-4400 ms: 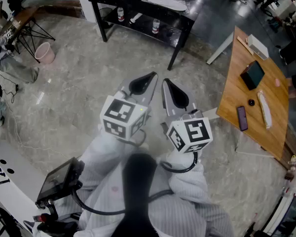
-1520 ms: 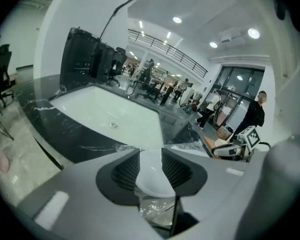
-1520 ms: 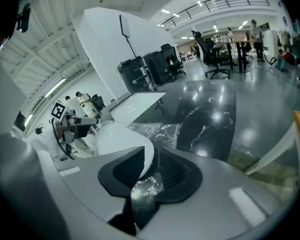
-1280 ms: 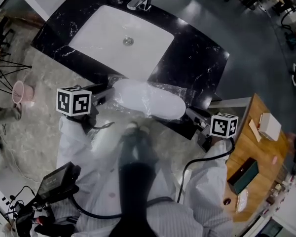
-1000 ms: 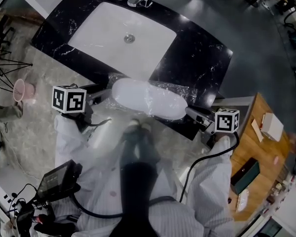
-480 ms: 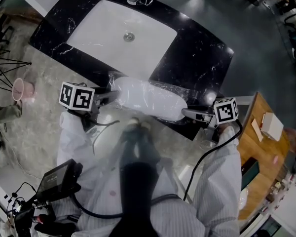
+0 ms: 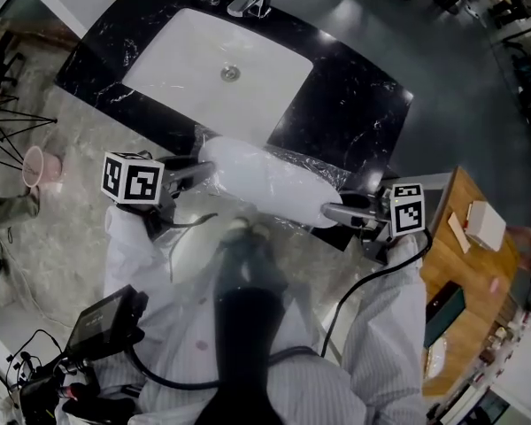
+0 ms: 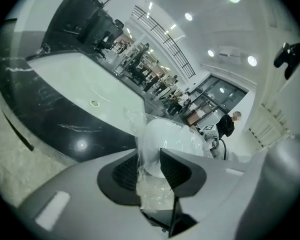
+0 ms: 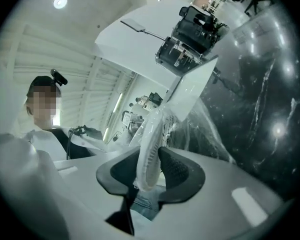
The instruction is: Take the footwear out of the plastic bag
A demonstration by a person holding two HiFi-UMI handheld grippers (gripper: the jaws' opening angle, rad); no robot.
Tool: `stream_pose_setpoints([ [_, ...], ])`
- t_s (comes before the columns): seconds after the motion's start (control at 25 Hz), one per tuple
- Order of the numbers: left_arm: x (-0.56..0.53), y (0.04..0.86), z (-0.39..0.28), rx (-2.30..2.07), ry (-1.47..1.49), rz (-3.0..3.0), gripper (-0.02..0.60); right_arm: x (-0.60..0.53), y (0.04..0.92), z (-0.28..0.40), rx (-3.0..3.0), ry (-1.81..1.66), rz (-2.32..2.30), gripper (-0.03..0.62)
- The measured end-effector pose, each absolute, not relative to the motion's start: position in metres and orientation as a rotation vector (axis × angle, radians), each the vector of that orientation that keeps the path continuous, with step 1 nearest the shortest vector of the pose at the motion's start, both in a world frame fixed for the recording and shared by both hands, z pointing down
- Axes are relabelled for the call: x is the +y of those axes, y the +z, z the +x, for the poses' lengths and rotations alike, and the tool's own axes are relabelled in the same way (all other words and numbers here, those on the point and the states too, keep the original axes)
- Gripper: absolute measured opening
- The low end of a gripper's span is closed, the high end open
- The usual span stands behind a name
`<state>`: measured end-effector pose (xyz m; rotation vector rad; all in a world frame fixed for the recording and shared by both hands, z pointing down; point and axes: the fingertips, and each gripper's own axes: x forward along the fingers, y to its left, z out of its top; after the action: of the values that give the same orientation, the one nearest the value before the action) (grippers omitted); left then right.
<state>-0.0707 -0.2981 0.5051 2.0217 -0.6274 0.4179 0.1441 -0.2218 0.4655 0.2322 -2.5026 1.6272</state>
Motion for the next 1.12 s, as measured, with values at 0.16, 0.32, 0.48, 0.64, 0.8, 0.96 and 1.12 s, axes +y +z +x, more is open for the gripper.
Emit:
stream_pose_setpoints([
  [0.16,-0.298,0.477,-0.07,-0.621,0.358,2.095,0.115,-0.226,0.448,0.153,-2.563,1.536,0.349,0.095],
  [0.32,-0.301,0.455,-0.07,-0.662,0.378,2.201,0.09,-0.227,0.437,0.168,-2.593,1.517,0.454,0.084],
  [0.48,-0.307,0.439,-0.068,-0.703,0.373,2.252,0.046,-0.226,0.426,0.187,-2.629,1.469,0.569,0.083],
  [0.64,-0.314,0.429,-0.066,-0.745,0.357,2.257,0.024,-0.224,0.413,0.202,-2.646,1.41,0.657,0.083],
  [0.8,-0.316,0.422,-0.056,-0.742,0.321,2.254,0.009,-0.219,0.407,0.213,-2.666,1.402,0.659,0.086],
  [0.96,-0.318,0.421,-0.049,-0.764,0.316,2.248,0.006,-0.213,0.409,0.218,-2.674,1.415,0.648,0.091],
  [1.12,-0.321,0.421,-0.046,-0.772,0.319,2.25,0.006,-0.209,0.41,0.225,-2.671,1.431,0.653,0.095],
])
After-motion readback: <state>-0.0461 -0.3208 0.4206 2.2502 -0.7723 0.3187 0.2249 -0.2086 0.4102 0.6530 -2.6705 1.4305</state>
